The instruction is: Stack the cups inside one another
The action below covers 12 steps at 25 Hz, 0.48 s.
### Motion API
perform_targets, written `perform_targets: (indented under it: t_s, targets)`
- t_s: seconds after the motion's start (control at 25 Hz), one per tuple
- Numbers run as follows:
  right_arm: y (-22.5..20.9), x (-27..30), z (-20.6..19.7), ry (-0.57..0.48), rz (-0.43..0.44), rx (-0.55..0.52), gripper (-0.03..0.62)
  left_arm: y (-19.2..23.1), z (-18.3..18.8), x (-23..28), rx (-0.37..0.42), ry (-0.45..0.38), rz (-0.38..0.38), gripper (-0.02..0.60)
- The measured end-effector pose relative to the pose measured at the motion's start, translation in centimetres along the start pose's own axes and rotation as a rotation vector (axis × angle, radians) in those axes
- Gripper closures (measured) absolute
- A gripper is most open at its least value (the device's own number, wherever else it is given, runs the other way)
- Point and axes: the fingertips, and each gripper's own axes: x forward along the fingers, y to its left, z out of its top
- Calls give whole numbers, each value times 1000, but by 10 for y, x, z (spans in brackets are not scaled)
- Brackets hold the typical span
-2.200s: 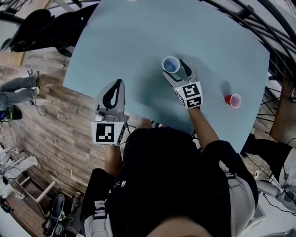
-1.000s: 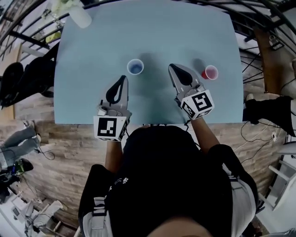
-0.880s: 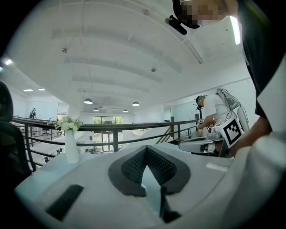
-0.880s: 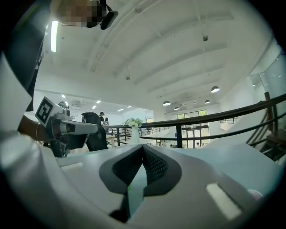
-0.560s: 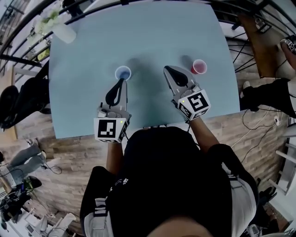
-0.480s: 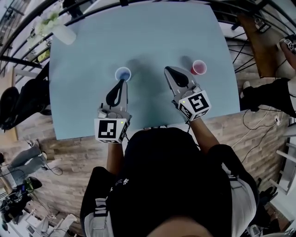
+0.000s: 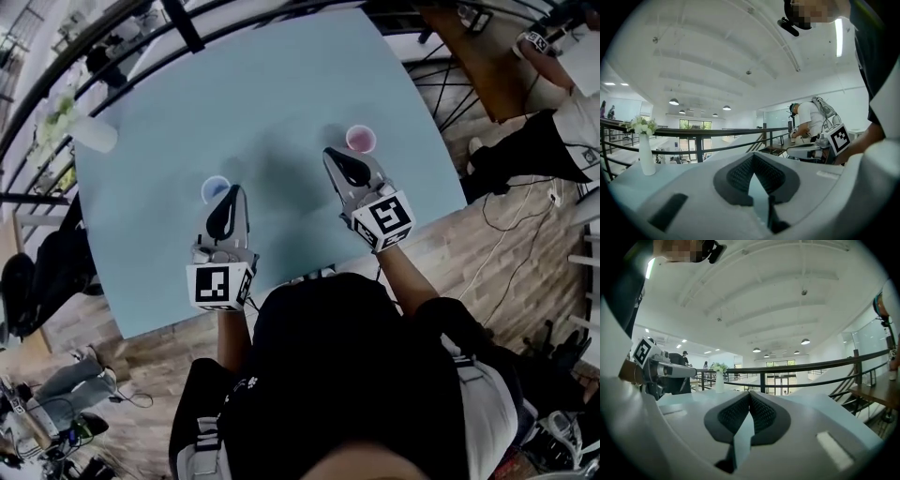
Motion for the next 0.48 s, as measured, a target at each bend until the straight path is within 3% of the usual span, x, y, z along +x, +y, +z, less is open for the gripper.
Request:
perform_targets:
  t_s: [0.24,0.48]
  targets:
    - [-42,-30,-9,17,-114,11,580,-25,-3,24,5,16,-80,589]
    - [-78,-45,-31,58,-200,14,514,-40,-3,39,30,31,-123,589]
